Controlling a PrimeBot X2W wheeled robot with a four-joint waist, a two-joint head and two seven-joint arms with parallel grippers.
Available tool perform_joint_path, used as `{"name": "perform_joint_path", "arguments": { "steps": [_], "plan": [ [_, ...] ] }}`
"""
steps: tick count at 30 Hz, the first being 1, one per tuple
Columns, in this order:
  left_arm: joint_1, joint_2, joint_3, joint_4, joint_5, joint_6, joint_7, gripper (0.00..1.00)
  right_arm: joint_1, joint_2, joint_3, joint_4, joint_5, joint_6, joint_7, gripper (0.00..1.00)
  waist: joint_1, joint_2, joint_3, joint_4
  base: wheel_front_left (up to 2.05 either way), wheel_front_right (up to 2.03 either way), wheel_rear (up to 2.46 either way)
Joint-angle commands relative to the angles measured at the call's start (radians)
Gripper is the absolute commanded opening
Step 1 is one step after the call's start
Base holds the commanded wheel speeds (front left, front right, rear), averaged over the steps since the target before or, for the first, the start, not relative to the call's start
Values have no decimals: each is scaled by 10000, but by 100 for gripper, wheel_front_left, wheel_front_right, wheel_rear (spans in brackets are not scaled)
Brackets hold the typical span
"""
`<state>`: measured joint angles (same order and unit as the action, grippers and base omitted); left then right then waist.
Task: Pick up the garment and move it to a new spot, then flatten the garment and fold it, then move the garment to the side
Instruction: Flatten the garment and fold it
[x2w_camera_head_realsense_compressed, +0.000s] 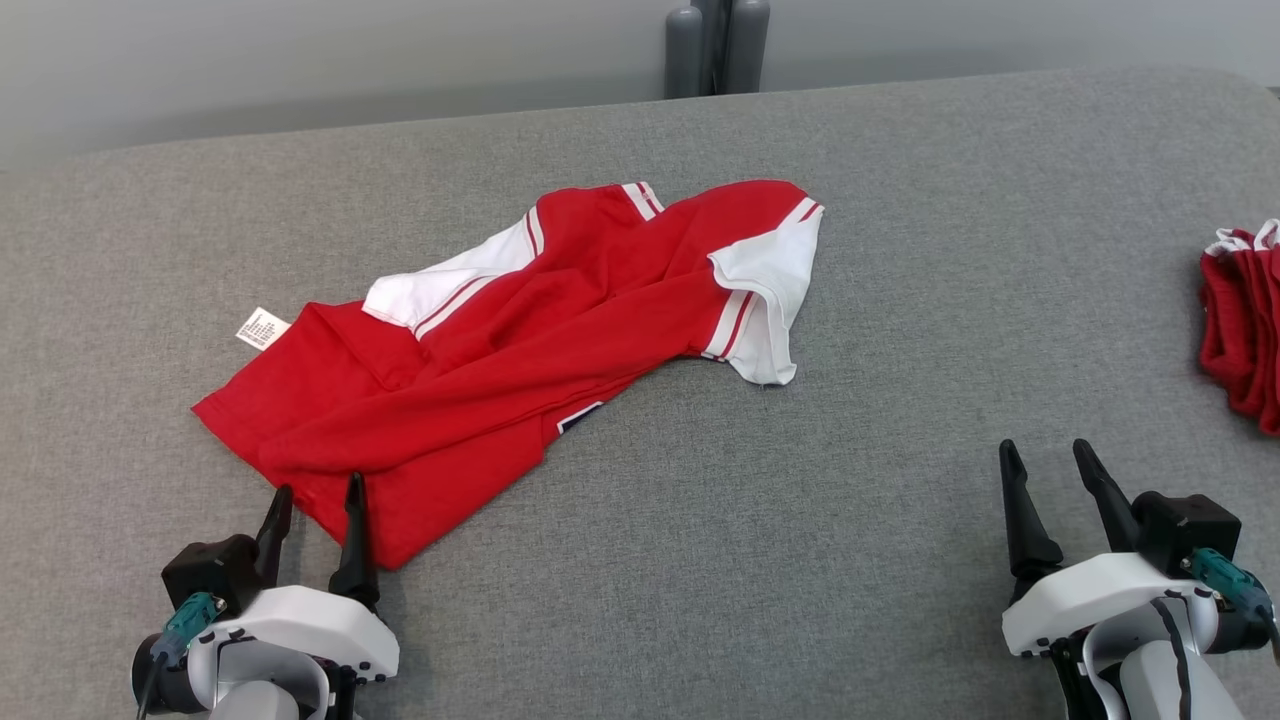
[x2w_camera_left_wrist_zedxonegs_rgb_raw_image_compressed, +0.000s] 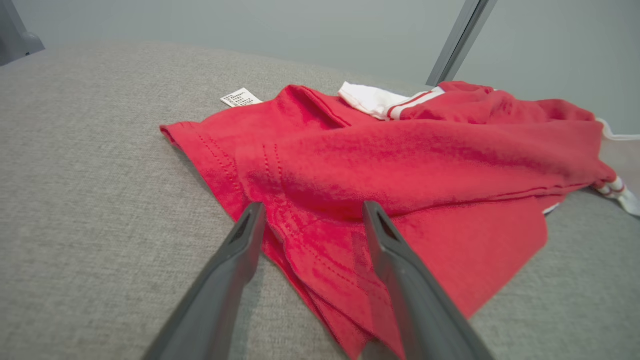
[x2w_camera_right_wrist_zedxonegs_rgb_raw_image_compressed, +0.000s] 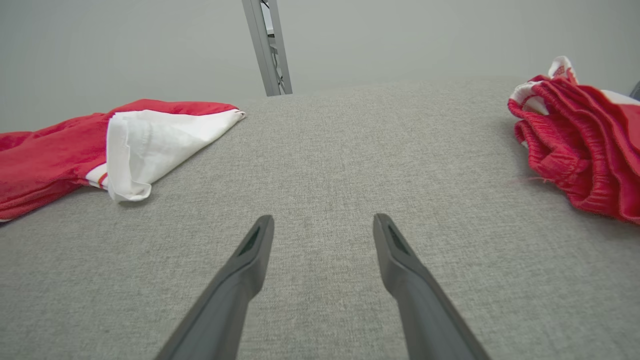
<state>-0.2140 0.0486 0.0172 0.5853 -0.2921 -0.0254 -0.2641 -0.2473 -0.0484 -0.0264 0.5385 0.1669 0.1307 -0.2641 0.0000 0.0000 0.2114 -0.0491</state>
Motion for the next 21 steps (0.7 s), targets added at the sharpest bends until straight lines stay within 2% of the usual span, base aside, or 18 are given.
{"name": "perform_joint_path", "arguments": {
  "steps": [1, 13, 21],
  "plan": [
    [-112, 46, 38, -14, 0, 16, 0, 100, -67, -51, -52, -9, -62, 1, 5, 100, 0, 0, 17, -22, 0, 0, 0],
    [-19, 45, 35, 162, -176, 119, 0, 100, -127, -53, -2, -29, 57, 1, 4, 100, 0, 0, 90, 25, 0, 0, 0],
    [-188, 45, -24, 386, -341, 18, 0, 91, -234, -51, 11, -66, -37, 1, 5, 100, 0, 0, 218, -16, 0, 0, 0]
  ]
}}
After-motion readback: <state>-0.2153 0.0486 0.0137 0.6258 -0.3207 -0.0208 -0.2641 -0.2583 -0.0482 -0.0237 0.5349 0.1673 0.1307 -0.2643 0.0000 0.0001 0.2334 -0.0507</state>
